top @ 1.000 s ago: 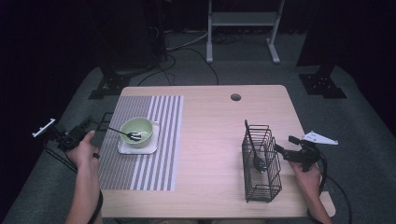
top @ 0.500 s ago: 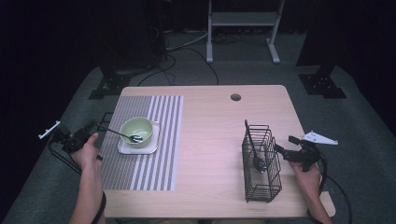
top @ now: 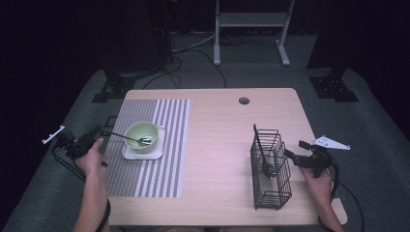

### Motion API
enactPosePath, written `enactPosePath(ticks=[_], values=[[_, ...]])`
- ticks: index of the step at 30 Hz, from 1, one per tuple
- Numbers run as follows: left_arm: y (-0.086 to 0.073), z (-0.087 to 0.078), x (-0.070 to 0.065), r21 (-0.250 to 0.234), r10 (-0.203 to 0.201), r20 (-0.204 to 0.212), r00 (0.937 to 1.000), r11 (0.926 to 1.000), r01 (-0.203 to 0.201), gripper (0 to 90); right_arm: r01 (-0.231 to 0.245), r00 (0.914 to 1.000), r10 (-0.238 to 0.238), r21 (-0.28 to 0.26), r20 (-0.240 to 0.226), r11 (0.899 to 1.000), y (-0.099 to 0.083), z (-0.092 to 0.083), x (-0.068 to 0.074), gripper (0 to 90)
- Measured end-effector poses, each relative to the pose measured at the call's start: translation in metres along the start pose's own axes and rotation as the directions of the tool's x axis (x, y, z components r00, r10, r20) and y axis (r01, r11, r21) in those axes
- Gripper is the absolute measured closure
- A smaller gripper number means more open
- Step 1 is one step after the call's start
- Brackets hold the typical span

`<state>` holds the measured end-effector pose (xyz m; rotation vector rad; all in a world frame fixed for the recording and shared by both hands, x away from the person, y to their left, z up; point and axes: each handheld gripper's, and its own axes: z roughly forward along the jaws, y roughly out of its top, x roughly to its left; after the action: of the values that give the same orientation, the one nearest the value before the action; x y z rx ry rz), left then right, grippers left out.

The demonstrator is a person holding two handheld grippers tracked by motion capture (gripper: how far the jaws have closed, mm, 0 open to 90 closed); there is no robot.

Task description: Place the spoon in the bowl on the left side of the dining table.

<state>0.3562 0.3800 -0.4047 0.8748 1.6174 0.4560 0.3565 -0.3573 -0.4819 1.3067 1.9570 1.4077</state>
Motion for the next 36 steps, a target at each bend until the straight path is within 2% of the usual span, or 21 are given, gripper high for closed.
enactPosePath(ticks=[3,6,10,19,20,36], values=[[0.001,-0.002,0.001,-0.003,0.008,-0.001,1.0,1.0,-0.008,82.3,0.0,1.0,0.0,0.0,0.0,1.0,0.0,0.0,0.0,13.2],[0.003,-0.005,0.001,-0.009,0.012,-0.001,0.9999,0.9999,-0.012,77.0,0.0,1.0,0.0,0.001,0.0,1.0,0.0,0.0,0.0,13.2],[0.007,-0.011,0.0,-0.009,0.039,0.009,0.9992,0.9992,-0.039,72.3,0.0,1.0,0.0,0.001,-0.002,1.0,0.0,0.0,0.0,13.2],[0.009,-0.024,-0.004,-0.005,0.07,0.04,0.9968,0.9976,-0.069,64.5,0.003,1.0,-0.003,0.001,0.002,1.0,0.0,0.0,0.0,13.1],[0.009,-0.026,-0.004,-0.002,0.084,0.042,0.9955,0.9964,-0.084,63.6,0.0,1.0,0.0,0.0,0.001,1.0,0.0,0.0,0.0,13.1],[0.008,-0.039,0.001,0.034,0.097,0.063,0.9933,0.9945,-0.099,50.6,-0.001,1.0,0.001,0.001,0.004,1.0,0.0,0.0,0.0,13.1]])
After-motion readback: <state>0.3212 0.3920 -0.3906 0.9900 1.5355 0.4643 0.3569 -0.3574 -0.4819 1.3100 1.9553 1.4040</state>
